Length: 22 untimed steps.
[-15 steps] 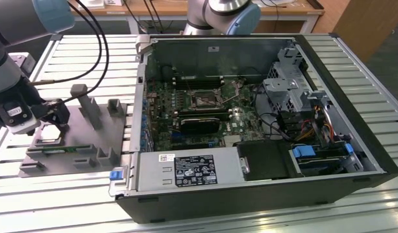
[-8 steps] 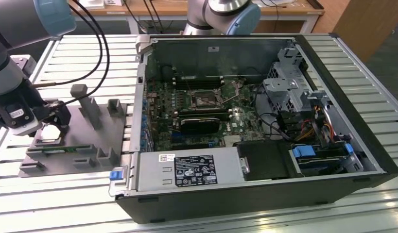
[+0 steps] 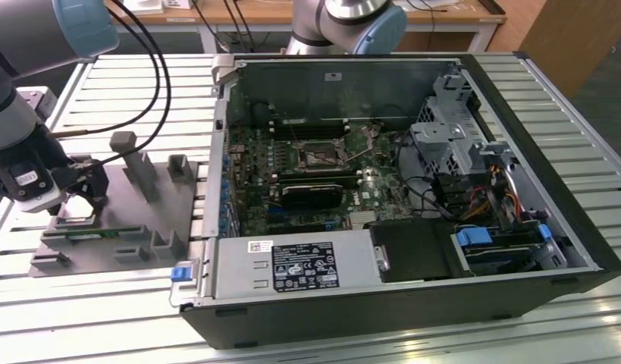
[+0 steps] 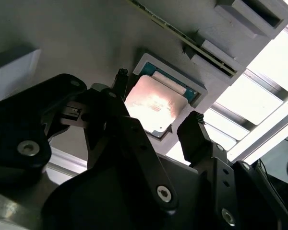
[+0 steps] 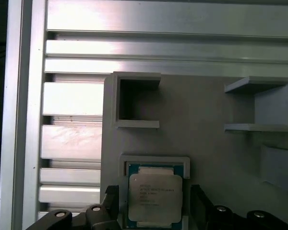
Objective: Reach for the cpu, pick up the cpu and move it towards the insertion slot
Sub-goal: 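Pick up the cpu and move it towards the insertion slot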
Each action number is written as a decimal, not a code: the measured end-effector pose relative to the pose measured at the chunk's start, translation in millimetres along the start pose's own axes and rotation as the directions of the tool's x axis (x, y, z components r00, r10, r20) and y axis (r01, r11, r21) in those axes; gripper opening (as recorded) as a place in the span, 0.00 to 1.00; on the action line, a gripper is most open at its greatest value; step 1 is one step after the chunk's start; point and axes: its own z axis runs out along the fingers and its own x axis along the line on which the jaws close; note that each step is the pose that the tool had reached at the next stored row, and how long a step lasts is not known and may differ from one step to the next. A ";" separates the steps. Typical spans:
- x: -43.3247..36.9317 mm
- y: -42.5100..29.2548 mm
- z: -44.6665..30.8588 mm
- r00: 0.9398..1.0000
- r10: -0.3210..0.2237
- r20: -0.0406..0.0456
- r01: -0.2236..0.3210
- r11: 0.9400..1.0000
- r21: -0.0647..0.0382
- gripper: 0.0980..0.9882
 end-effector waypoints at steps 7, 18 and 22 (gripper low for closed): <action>0.1 0.1 0.7 1.000 0.000 0.000 0.000 1.000 0.000 0.58; 0.1 0.0 2.5 1.000 -0.001 0.000 0.001 1.000 -0.002 0.58; 0.1 0.1 2.5 1.000 -0.001 0.000 0.001 1.000 -0.002 0.50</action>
